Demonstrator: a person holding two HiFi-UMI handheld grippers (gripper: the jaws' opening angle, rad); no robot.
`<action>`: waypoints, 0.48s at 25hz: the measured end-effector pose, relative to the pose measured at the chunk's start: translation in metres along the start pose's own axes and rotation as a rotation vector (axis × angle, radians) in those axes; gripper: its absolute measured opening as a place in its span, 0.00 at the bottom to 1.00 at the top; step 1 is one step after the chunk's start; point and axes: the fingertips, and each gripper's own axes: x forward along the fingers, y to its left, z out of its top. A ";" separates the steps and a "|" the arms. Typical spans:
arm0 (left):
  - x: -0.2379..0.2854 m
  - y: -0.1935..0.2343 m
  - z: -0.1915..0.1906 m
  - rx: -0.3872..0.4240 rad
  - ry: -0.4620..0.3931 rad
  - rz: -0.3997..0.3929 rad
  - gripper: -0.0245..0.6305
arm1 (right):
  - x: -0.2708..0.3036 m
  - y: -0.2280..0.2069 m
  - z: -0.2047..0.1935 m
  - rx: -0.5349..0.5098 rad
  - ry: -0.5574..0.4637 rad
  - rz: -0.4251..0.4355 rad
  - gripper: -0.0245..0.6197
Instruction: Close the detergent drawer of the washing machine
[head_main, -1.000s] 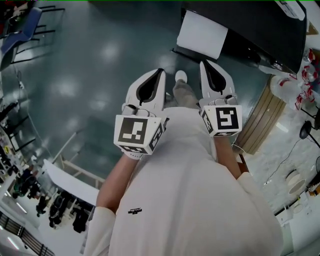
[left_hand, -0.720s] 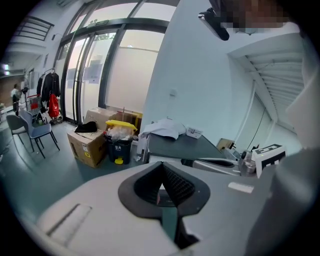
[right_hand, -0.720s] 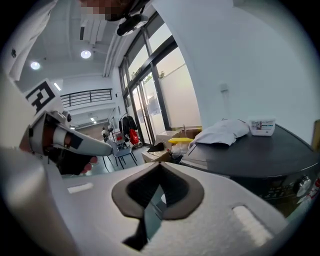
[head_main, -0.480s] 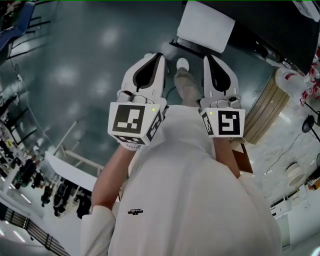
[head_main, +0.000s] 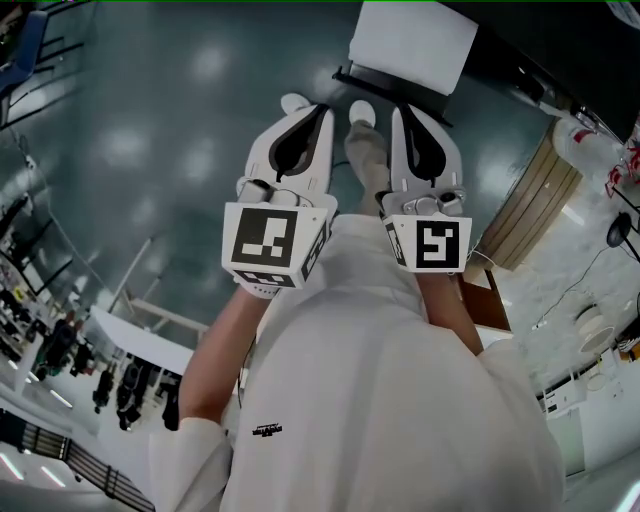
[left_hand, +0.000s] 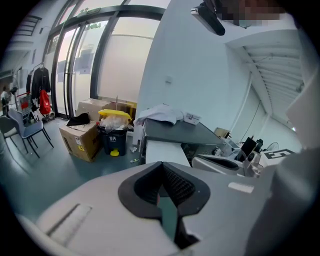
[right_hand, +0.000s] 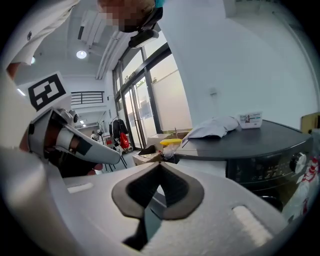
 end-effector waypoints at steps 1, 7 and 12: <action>0.002 0.001 -0.004 -0.002 0.005 0.000 0.06 | 0.001 -0.001 -0.004 0.009 0.002 -0.007 0.04; 0.012 0.008 -0.019 -0.007 0.018 -0.014 0.06 | 0.003 0.001 -0.030 0.045 0.040 -0.020 0.04; 0.019 0.015 -0.032 -0.025 0.026 -0.033 0.06 | 0.004 0.001 -0.053 0.073 0.083 -0.041 0.04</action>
